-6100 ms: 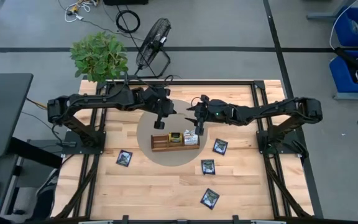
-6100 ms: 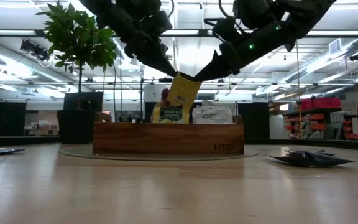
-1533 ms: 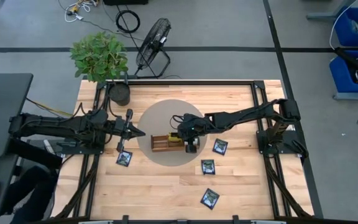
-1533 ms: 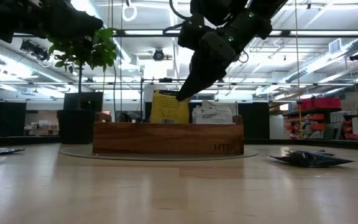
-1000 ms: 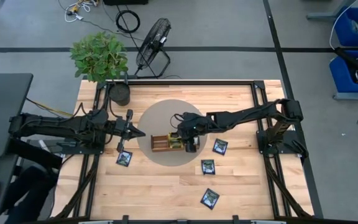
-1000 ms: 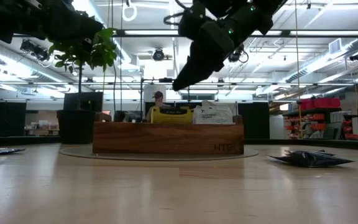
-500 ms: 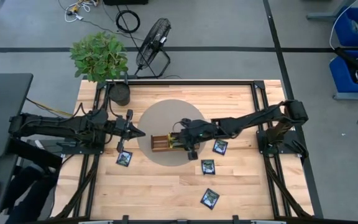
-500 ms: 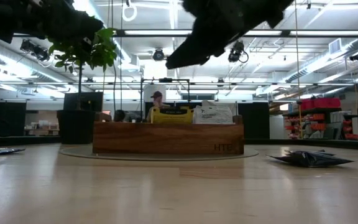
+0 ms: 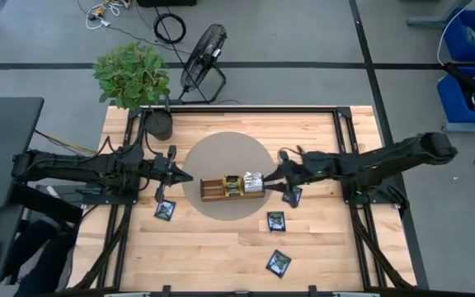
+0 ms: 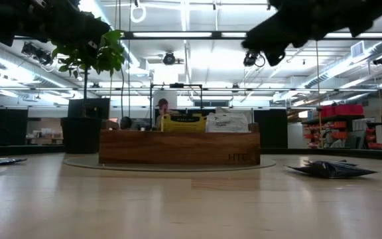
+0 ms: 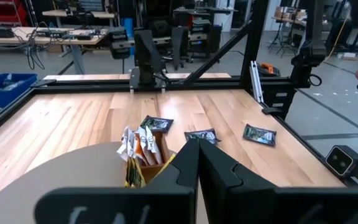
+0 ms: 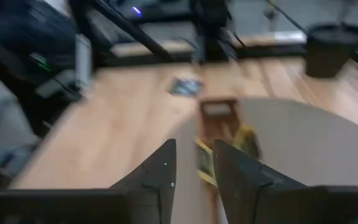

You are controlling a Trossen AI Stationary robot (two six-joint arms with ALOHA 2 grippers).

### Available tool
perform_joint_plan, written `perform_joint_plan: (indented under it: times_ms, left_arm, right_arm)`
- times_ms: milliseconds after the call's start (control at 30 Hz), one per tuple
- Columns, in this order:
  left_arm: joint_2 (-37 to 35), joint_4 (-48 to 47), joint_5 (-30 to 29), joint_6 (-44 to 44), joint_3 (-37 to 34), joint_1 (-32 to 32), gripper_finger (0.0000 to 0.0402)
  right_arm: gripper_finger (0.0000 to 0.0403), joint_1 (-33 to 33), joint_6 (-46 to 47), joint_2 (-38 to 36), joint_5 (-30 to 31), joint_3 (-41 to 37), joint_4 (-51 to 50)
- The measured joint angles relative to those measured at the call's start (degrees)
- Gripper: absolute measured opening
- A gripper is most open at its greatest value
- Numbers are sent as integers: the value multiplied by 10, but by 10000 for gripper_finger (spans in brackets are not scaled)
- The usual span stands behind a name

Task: Pick & Place Tea
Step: Put the purple tea bag into the left section of the wooden organizer

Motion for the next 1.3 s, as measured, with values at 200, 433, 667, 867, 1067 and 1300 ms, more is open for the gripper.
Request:
perform_joint_plan:
  times_ms: [200,433,667,867,1067,1300]
  left_arm:
    - [0,0,0,0,0,0,14]
    - [-5,-6,2,10,0,0,14]
    - [-38,-21,2,19,0,7,14]
    - [-103,-84,8,3,0,37,14]
    - [-146,-137,31,-15,0,41,14]
    - [-151,-159,30,-13,0,41,14]
  right_arm:
    - [114,15,22,-96,-17,-107,139]
    - [114,22,-12,-212,62,-172,111]
    - [114,23,-20,-291,121,-192,29]
    - [114,22,-26,-320,124,-193,-26]
    - [114,22,30,-321,121,-205,-49]
    - [114,21,199,-320,160,-208,-178]
